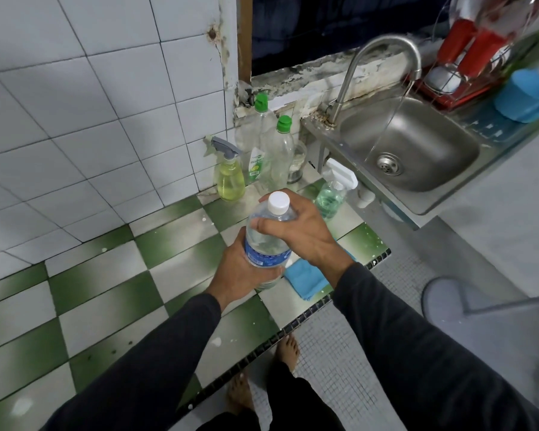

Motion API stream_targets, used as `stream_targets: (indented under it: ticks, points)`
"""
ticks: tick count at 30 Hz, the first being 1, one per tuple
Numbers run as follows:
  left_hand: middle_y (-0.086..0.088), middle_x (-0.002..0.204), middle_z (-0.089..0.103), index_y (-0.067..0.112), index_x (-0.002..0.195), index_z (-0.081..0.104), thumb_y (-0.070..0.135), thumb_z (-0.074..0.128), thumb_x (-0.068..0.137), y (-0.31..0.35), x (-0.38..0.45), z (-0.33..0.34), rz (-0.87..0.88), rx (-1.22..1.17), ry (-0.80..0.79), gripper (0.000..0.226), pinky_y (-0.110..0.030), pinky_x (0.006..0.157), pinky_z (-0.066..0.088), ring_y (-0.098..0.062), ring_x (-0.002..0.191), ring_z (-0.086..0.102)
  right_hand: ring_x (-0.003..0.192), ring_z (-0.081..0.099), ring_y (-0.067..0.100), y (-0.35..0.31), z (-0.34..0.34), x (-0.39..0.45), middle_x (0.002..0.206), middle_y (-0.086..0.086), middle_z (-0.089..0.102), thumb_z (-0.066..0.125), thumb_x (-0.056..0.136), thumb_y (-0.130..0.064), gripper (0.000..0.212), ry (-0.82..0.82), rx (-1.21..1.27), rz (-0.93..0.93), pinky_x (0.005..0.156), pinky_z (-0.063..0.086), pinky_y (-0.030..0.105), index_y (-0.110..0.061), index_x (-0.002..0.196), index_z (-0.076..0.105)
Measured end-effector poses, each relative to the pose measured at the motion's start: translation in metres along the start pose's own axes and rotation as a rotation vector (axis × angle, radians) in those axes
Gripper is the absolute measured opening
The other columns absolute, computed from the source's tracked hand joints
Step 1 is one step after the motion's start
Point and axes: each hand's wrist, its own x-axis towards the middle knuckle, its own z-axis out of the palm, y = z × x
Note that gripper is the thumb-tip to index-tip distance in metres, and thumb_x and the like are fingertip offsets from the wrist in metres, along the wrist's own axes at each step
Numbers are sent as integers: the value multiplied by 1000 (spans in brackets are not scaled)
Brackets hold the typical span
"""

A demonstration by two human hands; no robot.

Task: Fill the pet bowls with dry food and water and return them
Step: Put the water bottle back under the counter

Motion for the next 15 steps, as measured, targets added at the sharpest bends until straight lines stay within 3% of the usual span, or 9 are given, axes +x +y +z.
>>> stream_targets:
  ticks: [5,15]
  points:
    - [9,131,69,34,142,52,39,102,59,15,-24,0,32,6,-8,97,-45,97,59,-15,119,69,81,69,1,-13,3,-27,92,-8,74,88,73,-28,31,14,-10,-9,64,50,10,-22,97,71]
    - [10,121,75,29,133,61,38,100,58,27,-87,13,24,-1,38,85,-42,95,61,-12,110,72,91,72,14,-25,6,-87,93,-6,76,85,61,-48,44,-3,-68,-31,89,59,41,-24,95,70]
